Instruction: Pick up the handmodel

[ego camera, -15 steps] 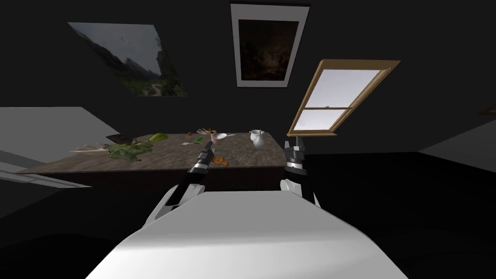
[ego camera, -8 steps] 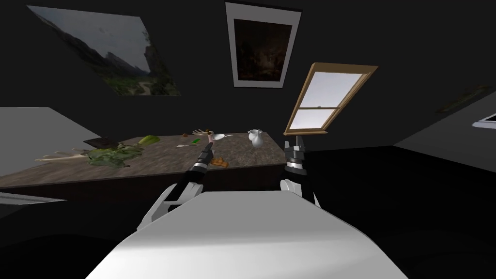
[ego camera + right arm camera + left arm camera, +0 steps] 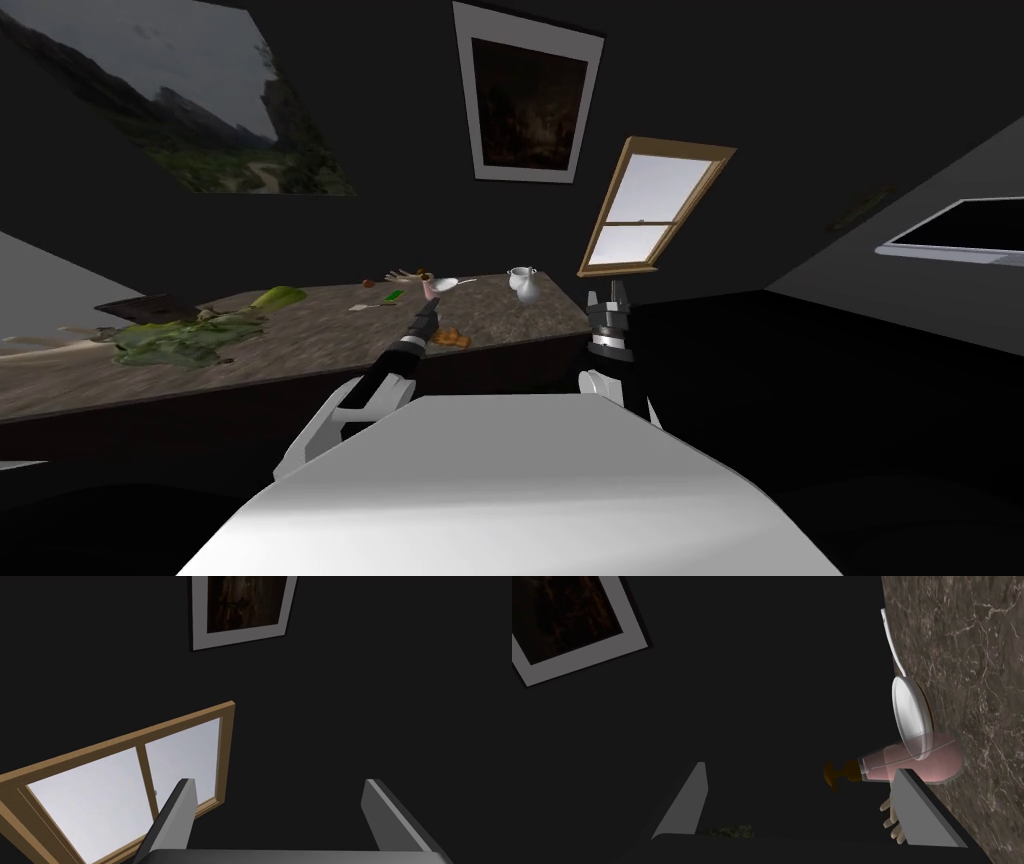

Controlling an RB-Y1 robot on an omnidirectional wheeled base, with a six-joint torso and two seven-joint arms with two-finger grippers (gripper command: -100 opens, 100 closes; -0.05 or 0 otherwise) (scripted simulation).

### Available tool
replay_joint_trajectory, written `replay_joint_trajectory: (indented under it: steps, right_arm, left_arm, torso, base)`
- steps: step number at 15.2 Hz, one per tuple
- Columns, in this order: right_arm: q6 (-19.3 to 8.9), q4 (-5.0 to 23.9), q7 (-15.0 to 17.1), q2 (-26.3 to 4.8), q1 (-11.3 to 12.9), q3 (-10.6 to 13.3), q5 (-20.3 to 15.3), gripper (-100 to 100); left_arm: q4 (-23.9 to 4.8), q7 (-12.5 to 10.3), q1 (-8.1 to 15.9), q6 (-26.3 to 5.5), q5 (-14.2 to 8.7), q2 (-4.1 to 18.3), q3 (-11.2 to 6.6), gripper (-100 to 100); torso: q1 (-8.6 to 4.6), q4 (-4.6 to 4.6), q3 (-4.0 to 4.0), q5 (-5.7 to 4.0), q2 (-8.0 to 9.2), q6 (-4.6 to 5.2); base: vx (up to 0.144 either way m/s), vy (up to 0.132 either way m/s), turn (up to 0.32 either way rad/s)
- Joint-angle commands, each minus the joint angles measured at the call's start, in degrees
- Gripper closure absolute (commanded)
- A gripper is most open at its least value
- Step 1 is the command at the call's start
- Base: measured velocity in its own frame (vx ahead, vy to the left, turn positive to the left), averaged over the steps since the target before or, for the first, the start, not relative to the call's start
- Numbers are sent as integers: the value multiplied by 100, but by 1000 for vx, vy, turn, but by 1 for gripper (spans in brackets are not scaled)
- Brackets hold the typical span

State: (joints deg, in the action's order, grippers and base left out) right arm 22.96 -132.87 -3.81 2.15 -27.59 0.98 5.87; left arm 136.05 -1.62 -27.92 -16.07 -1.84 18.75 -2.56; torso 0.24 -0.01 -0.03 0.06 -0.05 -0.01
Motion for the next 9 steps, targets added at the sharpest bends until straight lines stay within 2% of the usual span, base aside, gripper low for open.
replay_joint_trajectory:
  steps: [1, 4, 5, 6, 9]
  right_arm:
    - [0, 0, 0, 0, 0, 0, 0, 0]
    - [0, 0, 0, 0, 1, 0, 0, 0]
    - [0, 0, 0, 0, 0, 0, 0, 0]
    - [0, 0, 0, 0, 0, 0, 0, 0]
    - [0, 0, 0, 0, 1, 0, 0, 0]
  left_arm:
    - [0, -69, 24, -286, -18, 68, -48, -100]
    - [17, -124, 36, -615, -28, 115, -83, -100]
    - [17, -124, 36, -615, -28, 115, -83, -100]
    - [32, -179, 45, -815, -39, 158, -116, -100]
    - [44, -233, 53, -1143, -50, 198, -148, -100]
  torso:
    - [0, 0, 0, 0, 0, 0]
    - [2, 0, 1, -1, 1, 3]
    - [4, 0, 0, 0, 1, 2]
    - [0, 0, 0, 0, 1, 0]
    - [-1, 0, 0, -1, 1, 3]
  base:
    - [-12, 42, -125]
    - [-12, 57, -159]
    - [-10, 43, -51]
    - [-11, 39, -108]
    - [-13, 50, -154]
